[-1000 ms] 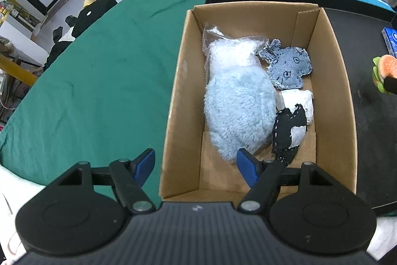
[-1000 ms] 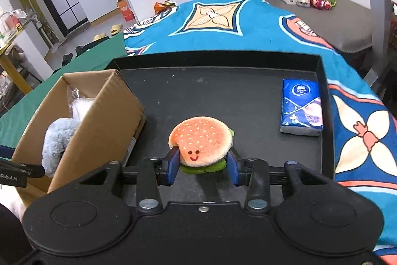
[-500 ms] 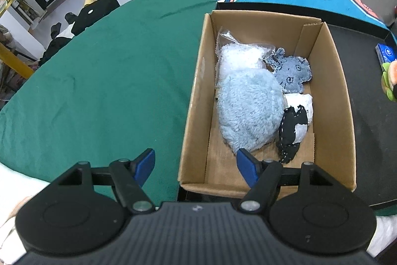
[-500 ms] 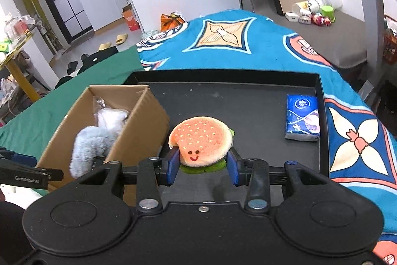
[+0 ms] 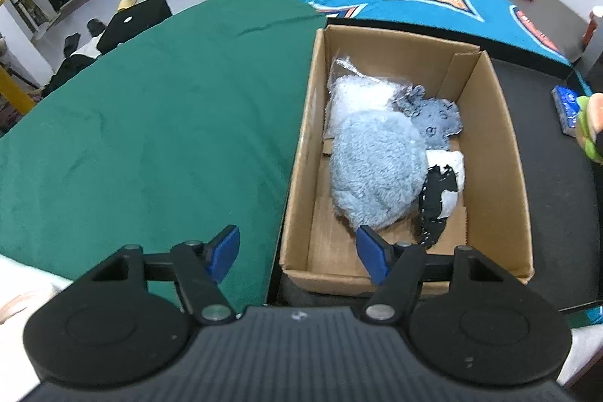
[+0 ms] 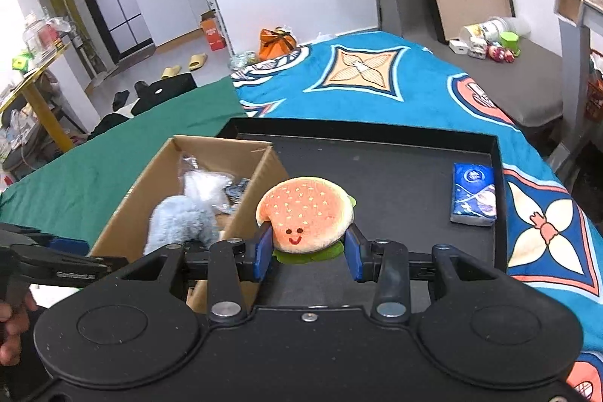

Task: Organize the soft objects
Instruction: 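Carry the hamburger plush into the box and open the right tool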

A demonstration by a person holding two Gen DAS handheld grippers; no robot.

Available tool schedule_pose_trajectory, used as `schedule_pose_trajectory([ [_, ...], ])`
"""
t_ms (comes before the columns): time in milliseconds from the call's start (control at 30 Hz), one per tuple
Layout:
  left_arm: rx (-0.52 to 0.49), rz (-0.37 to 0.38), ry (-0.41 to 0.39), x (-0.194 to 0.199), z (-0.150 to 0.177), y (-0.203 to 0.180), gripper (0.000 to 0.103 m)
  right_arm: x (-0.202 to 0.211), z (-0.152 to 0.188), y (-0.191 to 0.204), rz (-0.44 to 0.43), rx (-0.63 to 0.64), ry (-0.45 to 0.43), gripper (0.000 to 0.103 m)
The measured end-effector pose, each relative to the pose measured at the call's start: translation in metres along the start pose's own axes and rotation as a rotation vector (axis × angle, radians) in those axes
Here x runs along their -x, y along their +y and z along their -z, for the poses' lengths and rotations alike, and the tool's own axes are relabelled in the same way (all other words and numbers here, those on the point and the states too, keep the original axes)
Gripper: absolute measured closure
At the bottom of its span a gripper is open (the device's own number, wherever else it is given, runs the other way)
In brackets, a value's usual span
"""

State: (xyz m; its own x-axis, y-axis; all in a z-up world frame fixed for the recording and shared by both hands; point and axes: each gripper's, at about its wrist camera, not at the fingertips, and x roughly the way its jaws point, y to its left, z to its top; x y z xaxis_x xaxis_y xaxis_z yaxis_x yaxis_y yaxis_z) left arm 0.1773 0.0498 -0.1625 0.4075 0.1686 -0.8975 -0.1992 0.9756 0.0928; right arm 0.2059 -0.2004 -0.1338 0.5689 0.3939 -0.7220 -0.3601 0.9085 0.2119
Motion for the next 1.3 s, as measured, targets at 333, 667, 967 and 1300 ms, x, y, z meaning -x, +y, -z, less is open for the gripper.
schedule_pose_trajectory([
  [333,0.032,0.074,-0.034,-0.003,0.005,0.009,0.058,0.005,-0.004,0.038,-0.041,0.034,0.010,0.064],
  [667,0.106,0.163,-0.020,-0.009,0.007,0.028,0.075,-0.001,-0.004,0.080,-0.074,0.089,0.046,0.063],
  [967,0.141,0.181,-0.029,-0.011,0.008,0.037,0.089,-0.007,-0.002,0.102,-0.085,0.128,0.090,0.063],
  [1300,0.176,0.212,-0.032,-0.014,0.010,0.046,0.092,-0.018,-0.001,0.115,-0.092,0.155,0.189,0.039],
])
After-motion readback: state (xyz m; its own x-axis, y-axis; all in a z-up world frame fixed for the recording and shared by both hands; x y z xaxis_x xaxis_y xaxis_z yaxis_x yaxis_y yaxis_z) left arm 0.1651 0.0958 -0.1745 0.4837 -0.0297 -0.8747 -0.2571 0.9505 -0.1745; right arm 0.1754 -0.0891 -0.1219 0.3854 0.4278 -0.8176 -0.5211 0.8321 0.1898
